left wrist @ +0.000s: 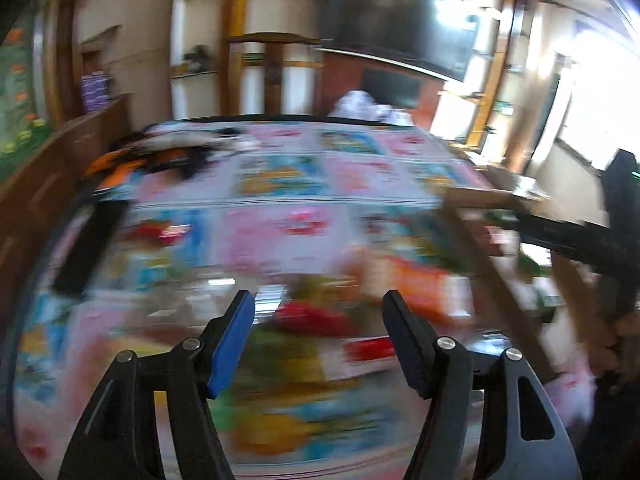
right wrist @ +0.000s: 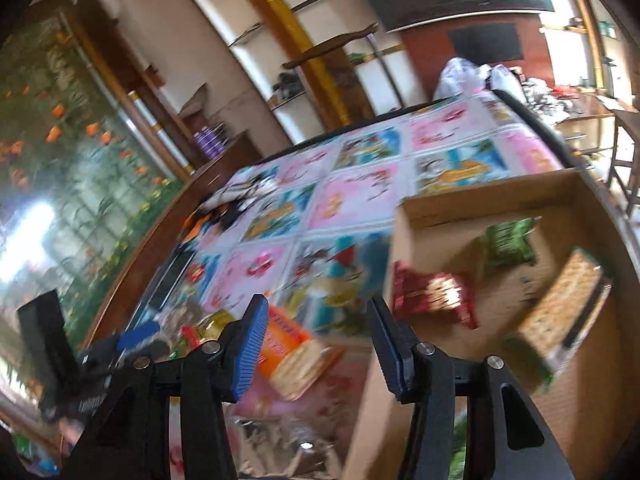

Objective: Organize snacks
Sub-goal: 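Carry both items into the cardboard box and open both grippers, then grasp the WEIDAN cracker pack with the left gripper while the right grasps a foil bag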

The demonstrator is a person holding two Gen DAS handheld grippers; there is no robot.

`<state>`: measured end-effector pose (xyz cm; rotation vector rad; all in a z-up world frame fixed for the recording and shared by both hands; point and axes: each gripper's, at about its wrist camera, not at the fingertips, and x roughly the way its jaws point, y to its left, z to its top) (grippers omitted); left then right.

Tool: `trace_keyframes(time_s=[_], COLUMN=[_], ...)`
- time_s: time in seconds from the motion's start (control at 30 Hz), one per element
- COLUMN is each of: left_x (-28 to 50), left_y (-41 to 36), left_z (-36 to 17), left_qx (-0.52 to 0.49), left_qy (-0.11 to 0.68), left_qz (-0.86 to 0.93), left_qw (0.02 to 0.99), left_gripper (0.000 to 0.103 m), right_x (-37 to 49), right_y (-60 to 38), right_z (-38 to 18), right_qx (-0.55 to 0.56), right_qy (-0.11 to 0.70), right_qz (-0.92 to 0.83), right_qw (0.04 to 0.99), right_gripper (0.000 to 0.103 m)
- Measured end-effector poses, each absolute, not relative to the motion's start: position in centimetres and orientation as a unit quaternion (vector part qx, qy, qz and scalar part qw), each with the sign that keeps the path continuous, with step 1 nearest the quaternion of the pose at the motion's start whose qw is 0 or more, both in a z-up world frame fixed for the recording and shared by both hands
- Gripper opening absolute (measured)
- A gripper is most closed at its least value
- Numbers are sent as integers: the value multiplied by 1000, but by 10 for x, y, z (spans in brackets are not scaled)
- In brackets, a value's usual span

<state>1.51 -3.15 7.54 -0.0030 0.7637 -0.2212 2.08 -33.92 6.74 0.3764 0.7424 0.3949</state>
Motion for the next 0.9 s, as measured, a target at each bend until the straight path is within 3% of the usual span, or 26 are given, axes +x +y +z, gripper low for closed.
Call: trace_keyframes(time_s=[0.23, 0.47, 0.73, 0.9], left_x=[54, 65, -7, -17], left_y=[58, 78, 41, 15], left_z=[50, 22, 22, 13], left_qx=[-76, -111, 3, 71], left_qy=[441, 495, 494, 478], left_qz=[-61, -80, -135, -101], left_qw=[892, 858, 859, 869], left_gripper=[69, 69, 81, 81], right_x=[21, 24, 23, 21], right_y=[-329, -331, -331, -317], right_z=[62, 59, 61, 61], right_qx=[169, 173, 173, 152], right_qy=[369, 375, 375, 378], right_qz=[189, 182, 187, 207], right_qw=[894, 892, 891, 889], right_gripper=[55, 55, 55, 55])
